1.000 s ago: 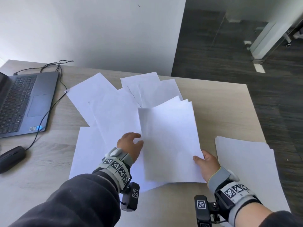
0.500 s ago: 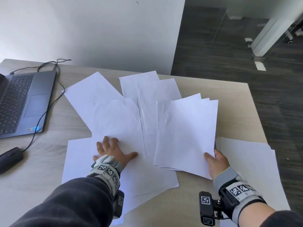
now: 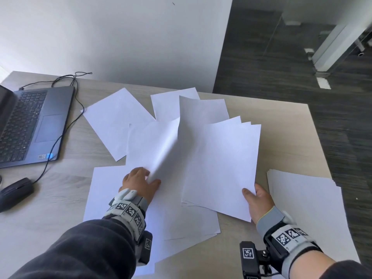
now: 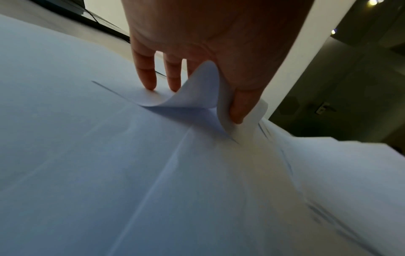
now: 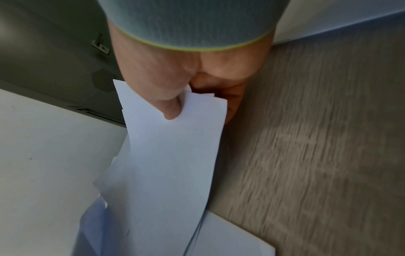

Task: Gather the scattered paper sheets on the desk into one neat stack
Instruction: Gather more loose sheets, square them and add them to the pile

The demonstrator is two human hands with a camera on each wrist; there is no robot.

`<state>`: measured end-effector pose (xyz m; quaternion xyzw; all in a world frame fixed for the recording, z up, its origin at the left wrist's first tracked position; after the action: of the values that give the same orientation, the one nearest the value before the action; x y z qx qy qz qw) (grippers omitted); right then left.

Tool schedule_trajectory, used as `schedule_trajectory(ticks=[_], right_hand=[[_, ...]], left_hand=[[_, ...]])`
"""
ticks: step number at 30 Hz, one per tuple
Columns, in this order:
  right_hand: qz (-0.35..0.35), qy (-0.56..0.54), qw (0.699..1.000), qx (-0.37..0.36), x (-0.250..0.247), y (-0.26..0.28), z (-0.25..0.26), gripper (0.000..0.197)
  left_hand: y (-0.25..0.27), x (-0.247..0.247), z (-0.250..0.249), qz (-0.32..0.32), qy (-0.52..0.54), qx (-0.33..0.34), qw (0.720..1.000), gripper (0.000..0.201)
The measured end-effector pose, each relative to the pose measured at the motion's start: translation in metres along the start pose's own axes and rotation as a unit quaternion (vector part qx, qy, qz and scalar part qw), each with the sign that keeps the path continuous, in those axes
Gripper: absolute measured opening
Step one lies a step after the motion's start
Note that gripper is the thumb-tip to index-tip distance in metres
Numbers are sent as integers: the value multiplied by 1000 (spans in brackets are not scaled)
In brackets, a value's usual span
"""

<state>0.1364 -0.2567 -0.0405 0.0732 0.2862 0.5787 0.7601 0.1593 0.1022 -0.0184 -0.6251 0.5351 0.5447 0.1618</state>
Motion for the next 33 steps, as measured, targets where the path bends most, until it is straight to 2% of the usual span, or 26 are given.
schedule_trajectory(ticks=[2,8,11,14,16,19,22,24,27,30,31,33], right_hand=[[17,-10,1000,0,5,4,2,19],[91,-10,996,10,18,11,4,22],[121,-24,992,29,27,18,8,24],[127,-56,988,64,34,28,14,20],[122,-48,989,69,35,32,15,21],[133,-34,988,72,35,31,13,30],[134,-22,988,73,33,27,9,8],[114,25,991,64,28,22,2,11],[111,30,991,62,21,20,1,15],[113,-36,991,70,17,19,5,19],[112,-61,989,71,17,20,7,19],[114,-88,987,70,16,20,9,20]], left_hand=[[2,-2,-6,-4,47,9,999,39],[29,5,-33,7,103,93,990,65],[45,23,-42,62,64,146,985,88],[62,45,-45,142,-51,190,970,100],[71,55,-46,174,-105,203,958,98],[80,61,-50,177,-134,222,949,88],[81,59,-53,172,-112,241,949,77],[78,56,-54,164,-69,244,953,67],[66,46,-52,112,24,207,972,60],[47,35,-43,33,113,111,987,74],[41,33,-38,19,155,73,985,80],[34,28,-33,46,267,-4,963,82]])
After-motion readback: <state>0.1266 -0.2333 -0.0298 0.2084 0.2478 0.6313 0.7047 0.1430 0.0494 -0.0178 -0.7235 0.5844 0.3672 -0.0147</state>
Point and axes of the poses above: each hand's wrist, its own y-axis away from the middle knuckle, its own x-axis out of the palm, z = x × y, the point moved 3 cm from there along -y, towards the middle knuckle, and after that the axes turned 1 degree about -z, right-handed, at the moved point
